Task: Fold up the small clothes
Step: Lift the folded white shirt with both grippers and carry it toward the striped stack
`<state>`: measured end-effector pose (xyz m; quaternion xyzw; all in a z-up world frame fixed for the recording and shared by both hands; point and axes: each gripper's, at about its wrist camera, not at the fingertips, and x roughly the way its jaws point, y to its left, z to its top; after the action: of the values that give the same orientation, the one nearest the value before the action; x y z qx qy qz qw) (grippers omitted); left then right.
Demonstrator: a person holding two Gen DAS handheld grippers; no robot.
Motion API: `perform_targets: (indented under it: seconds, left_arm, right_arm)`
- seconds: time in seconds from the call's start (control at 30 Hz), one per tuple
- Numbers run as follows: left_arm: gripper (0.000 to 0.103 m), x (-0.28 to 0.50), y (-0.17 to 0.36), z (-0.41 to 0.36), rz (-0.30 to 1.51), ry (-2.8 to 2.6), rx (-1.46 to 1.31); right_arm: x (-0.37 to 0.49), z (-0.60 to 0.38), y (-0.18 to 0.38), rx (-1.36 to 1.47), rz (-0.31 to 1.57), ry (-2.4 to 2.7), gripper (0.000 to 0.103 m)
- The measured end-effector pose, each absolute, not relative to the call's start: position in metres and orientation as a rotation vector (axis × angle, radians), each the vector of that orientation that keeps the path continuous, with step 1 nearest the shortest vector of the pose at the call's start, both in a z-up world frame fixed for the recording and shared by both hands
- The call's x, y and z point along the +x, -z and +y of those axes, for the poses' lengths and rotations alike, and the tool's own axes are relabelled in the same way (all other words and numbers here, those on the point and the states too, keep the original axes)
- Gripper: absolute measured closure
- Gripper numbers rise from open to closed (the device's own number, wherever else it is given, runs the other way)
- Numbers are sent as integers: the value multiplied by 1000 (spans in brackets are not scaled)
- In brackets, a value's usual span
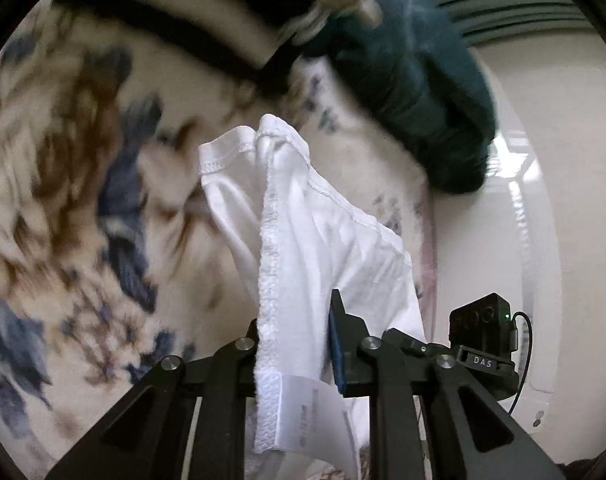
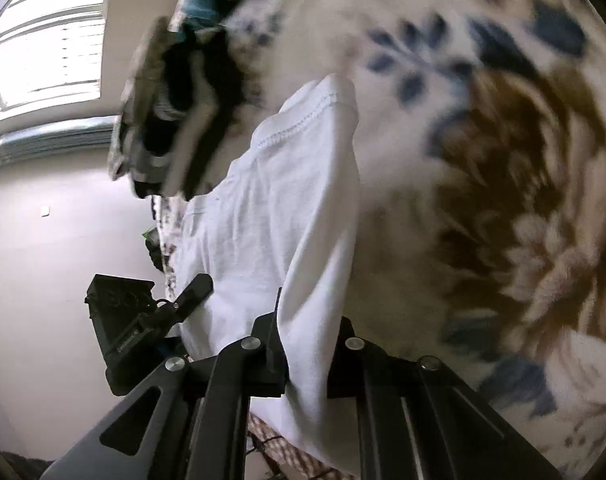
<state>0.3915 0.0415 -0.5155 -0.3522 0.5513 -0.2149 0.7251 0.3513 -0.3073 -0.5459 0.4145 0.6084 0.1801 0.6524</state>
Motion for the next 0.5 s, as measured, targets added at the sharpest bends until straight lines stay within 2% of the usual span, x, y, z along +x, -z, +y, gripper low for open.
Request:
perform_targets:
  seconds: [0.2,0.37,0.5]
  left_arm:
    - [87,441,431,75,1119,480,-768]
    - [87,518,367,118,1034,468,-715]
    - [87,590,347,160,998,438,-676]
  right_arm:
    - [403,-272,455,865,1299,-442,92]
    - [479,-226,391,818,1216,-479,92]
    - [562,-176,364,794,1157,-495,92]
